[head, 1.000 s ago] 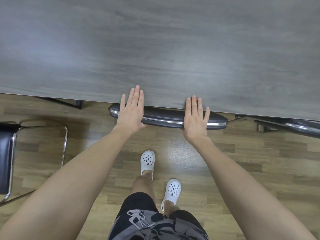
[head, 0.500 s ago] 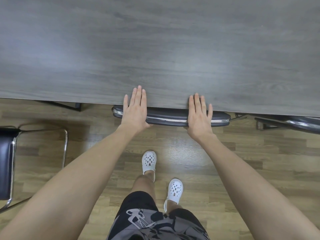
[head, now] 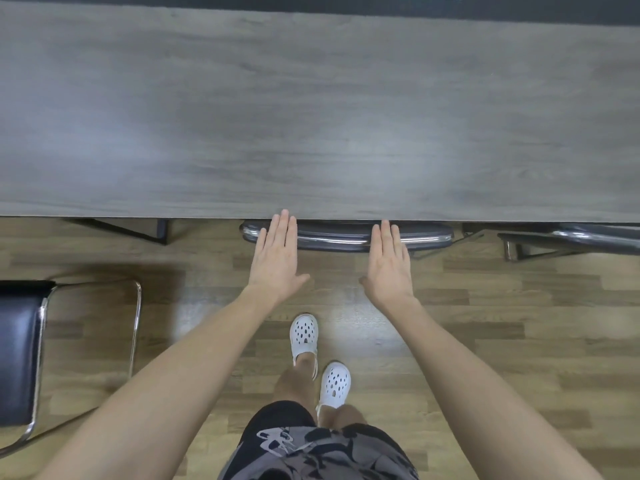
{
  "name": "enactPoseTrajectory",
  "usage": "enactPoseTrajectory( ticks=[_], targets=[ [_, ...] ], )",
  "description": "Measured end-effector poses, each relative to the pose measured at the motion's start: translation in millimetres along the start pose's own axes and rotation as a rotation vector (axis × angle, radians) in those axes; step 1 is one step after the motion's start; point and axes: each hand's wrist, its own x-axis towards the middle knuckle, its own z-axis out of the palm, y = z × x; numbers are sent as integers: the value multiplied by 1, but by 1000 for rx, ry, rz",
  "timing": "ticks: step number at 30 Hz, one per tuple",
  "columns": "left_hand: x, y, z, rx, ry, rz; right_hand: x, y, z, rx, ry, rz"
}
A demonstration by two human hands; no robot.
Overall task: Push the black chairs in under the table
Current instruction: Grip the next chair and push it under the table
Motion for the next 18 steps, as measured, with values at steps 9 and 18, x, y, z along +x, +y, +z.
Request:
enactPoseTrajectory(
  ticks=[9, 18],
  targets=[
    [-95, 4, 37, 5, -6, -9, -85, -9, 33, 50, -47, -79],
    [-150, -9, 47, 2, -18, -11, -128, -33, 45, 88, -129, -162]
  ],
)
